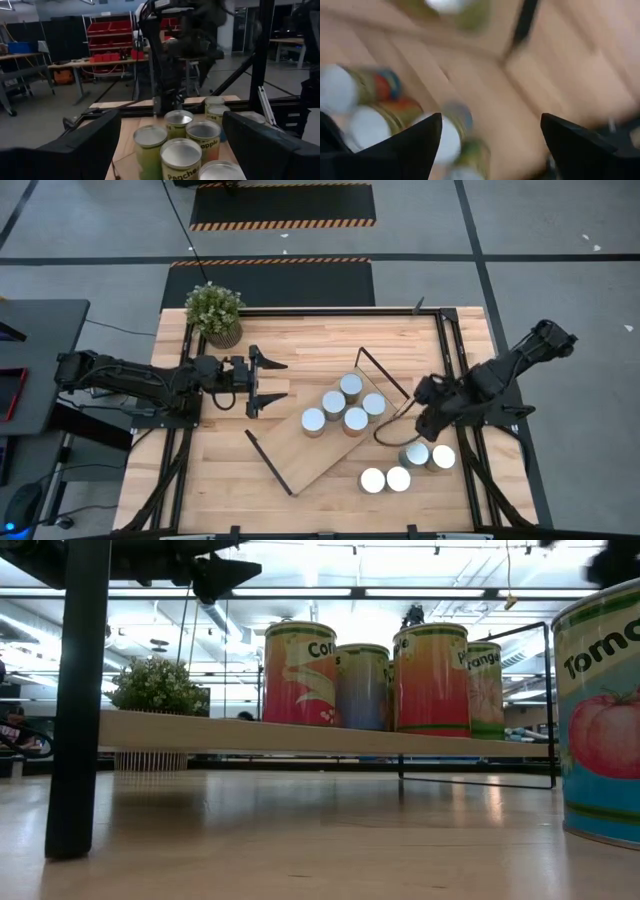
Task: Pick and place cans onto a shelf
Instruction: Put the canned oranges on the shelf
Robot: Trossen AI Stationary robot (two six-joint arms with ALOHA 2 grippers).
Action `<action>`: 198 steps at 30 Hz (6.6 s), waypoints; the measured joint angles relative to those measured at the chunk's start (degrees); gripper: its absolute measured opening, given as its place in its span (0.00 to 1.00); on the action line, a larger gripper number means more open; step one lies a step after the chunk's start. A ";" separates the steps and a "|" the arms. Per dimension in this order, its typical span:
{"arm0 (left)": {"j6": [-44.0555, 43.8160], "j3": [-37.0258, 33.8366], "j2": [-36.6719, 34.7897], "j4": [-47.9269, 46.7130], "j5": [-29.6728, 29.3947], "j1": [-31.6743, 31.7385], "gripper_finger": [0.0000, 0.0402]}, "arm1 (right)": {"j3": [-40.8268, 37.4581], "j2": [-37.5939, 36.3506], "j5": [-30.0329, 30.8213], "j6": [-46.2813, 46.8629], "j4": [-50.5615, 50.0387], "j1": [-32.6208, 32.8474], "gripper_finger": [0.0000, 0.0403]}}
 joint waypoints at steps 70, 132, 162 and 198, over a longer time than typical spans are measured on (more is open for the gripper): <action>-1.61 0.04 0.02 -1.80 -4.27 0.04 0.88 | -8.31 25.41 -1.16 9.03 16.22 29.80 0.87; -1.66 0.07 0.02 -2.70 -4.27 0.04 0.88 | -7.16 20.33 -14.28 5.14 15.18 17.08 0.83; -1.64 0.07 0.04 -2.68 -4.28 0.02 0.88 | 8.36 16.58 3.43 -30.53 44.46 3.37 0.82; -2.00 0.07 0.04 -2.83 -4.27 0.02 0.88 | 37.66 50.26 0.69 -52.82 18.43 -7.53 0.82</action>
